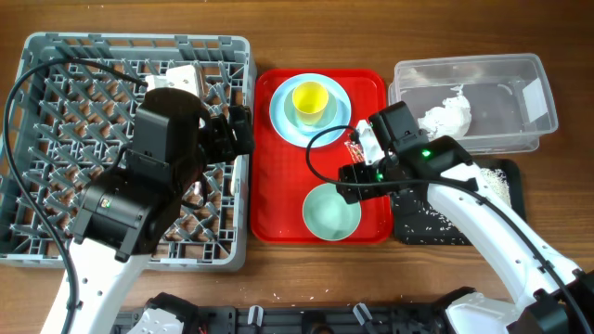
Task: Sort waste into correct bins and load items into the dishwasher rack
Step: 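Lower the right gripper onto the red snack wrapper and grasp it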
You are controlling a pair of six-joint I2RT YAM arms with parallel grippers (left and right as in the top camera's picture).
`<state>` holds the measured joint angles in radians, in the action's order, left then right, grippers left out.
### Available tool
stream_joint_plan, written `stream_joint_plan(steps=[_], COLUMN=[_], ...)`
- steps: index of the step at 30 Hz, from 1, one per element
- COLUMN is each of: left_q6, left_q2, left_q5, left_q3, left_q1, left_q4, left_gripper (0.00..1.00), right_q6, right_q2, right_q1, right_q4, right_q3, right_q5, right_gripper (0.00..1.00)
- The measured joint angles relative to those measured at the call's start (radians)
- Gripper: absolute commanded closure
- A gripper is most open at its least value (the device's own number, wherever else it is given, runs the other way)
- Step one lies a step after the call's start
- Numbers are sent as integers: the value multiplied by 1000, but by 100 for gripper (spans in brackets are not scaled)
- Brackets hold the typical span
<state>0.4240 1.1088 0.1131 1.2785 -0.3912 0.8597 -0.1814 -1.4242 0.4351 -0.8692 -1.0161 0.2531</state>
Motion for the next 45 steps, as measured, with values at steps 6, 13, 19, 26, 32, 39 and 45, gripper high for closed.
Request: stream_joint_plan(steps=[6,13,19,26,32,39,45], left_q6=[0,0,0,0,0,0,0], left_q2=[0,0,0,0,0,0,0], left_q5=[0,0,0,0,0,0,0], left_q3=[0,0,0,0,0,0,0], left_q1=[0,0,0,0,0,0,0], left_q4=[0,0,0,0,0,0,0], left_gripper=[0,0,0,0,0,0,0], right_q6=[5,38,56,58,82,108,116], right_q2=[-1,-4,-29,-151,-177,-15,-48], right_q1=[0,3,3,9,9,10,9], right_q4=[21,145,177,313,362,285,329], right_q3=[4,127,131,131,131,116,108], right_q5=[-50,-56,-106,-196,-147,-145,-341], right_gripper=[18,19,24,23,23,20,20])
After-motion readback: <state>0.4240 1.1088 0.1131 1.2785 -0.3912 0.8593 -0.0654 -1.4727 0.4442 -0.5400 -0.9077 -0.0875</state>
